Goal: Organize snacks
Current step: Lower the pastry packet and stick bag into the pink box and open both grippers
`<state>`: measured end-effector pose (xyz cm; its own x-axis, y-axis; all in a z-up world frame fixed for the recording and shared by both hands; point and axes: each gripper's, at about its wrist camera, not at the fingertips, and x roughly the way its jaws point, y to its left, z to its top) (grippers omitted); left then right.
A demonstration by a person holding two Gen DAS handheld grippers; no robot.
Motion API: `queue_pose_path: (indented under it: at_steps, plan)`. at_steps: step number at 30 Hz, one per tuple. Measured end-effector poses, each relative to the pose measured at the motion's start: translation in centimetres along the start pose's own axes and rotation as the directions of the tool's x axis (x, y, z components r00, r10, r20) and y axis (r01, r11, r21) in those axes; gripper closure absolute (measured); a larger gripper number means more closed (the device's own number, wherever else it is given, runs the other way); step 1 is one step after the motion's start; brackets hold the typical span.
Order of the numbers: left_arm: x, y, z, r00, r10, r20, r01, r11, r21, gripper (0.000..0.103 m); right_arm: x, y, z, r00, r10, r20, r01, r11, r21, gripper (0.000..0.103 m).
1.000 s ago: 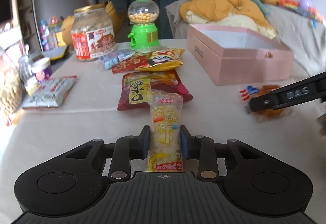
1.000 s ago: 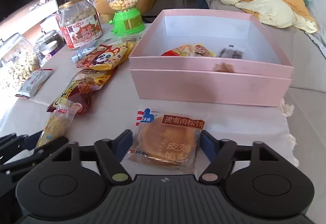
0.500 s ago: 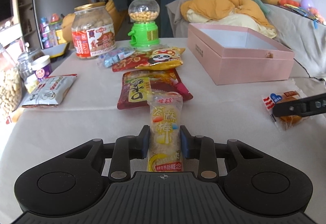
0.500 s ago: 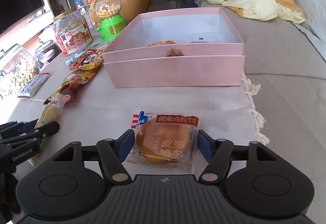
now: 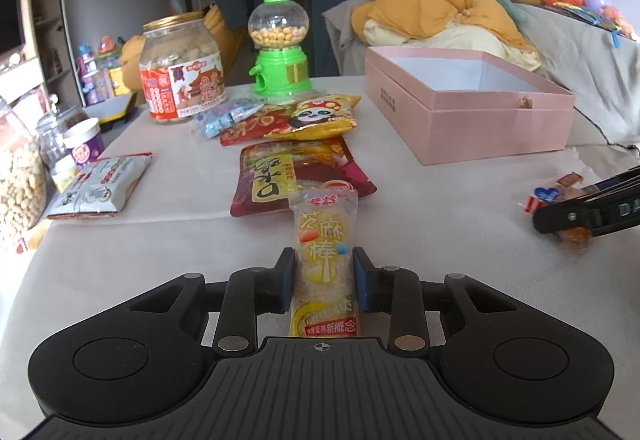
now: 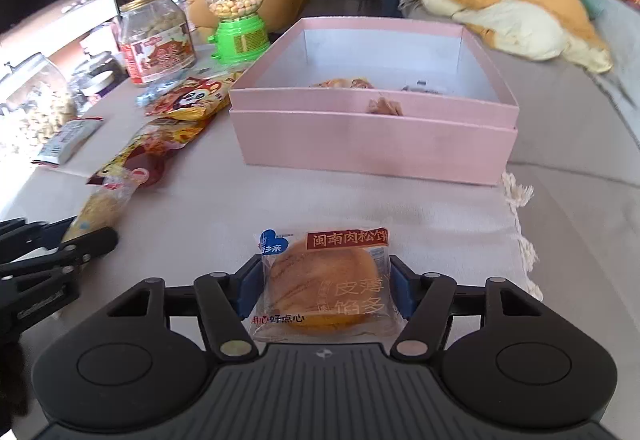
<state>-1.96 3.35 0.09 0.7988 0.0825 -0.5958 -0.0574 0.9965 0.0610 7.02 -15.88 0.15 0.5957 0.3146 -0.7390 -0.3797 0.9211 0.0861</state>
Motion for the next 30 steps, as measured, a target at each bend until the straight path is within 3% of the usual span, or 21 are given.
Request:
queue_pose_path:
  at_steps: [7,10,13,16,19,21,25,28,30]
  plan:
    - [-1.4,-0.2,-0.2,0.996,-0.070,0.059,0.069,0.997,0.023,0.069,-1.1,-1.1,0.3,0.998,0.053,-0.040,-0.054,0.998,-0.021,0.041]
    - [-3.1,0.4,1.0,0.981,-0.149,0.121,0.154,0.988,-0.032,0.069,-1.8,-1.5,1.0,0.999,0.045,-0.015,-0.045,0.998,-0.034,0.042]
    - [-3.9,1.2,6.3,0.943,-0.269,0.194,0.286,0.956,-0.066,0.069,-3.7,-2.3,3.3,0.997,0.056,0.047,-0.055,0.998,-0.023,0.042]
    - [-2.0,0.1,14.0,0.919,-0.328,0.218,0.337,0.941,-0.004,0.069,-5.8,-3.0,8.1,0.988,0.047,0.146,-0.040,0.998,-0.052,0.042]
    - [2.3,-2.1,20.4,0.914,-0.384,0.134,0.386,0.922,0.013,0.069,-6.4,-4.4,13.6,0.981,0.032,0.191,-0.026,0.999,-0.031,0.042]
    - [6.0,-3.3,22.4,0.908,-0.412,0.084,0.415,0.909,-0.027,0.069,-5.7,-5.6,16.7,0.977,0.003,0.213,-0.004,1.000,0.001,0.042]
    - [13.7,-5.5,21.6,0.882,-0.471,-0.020,0.467,0.880,-0.088,0.068,-2.0,-7.9,20.8,0.980,-0.019,0.197,0.001,0.996,0.093,0.040]
    - [15.8,-6.3,19.7,0.909,-0.414,-0.038,0.414,0.910,-0.013,0.071,2.0,-8.7,22.0,0.991,-0.043,0.128,0.029,0.994,0.107,0.033]
    - [15.2,-5.7,19.1,0.897,-0.441,-0.015,0.441,0.898,-0.007,0.071,3.7,-8.7,21.5,0.987,-0.105,0.118,0.093,0.991,0.099,0.033]
